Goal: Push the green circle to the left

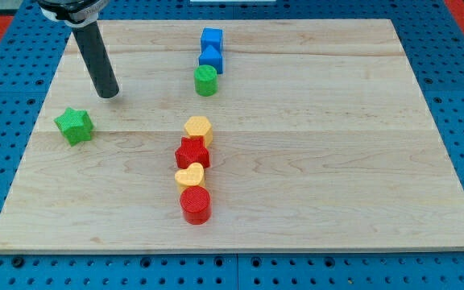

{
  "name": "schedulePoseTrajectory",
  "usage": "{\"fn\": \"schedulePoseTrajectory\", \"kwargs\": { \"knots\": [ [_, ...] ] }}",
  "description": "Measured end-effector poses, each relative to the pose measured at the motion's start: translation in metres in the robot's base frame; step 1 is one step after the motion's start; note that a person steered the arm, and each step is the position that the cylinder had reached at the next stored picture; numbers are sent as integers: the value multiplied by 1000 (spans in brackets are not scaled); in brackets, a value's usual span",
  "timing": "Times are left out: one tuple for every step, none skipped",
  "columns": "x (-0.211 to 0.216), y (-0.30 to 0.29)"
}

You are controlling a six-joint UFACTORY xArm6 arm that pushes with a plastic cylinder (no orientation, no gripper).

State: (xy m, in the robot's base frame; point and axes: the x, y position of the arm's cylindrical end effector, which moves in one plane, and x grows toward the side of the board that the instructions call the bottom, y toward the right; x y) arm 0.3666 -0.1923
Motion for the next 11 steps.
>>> {"fn": "schedulePoseTrajectory", "kwargs": {
  "knots": [
    [28, 58],
    [21, 143],
    [-5, 214],
    [-22, 173],
    [-24, 102],
    [-25, 39],
    [-31, 28],
    [-8, 54],
    [-30, 57],
    [-63, 57],
    [-73, 76]
  ]
}}
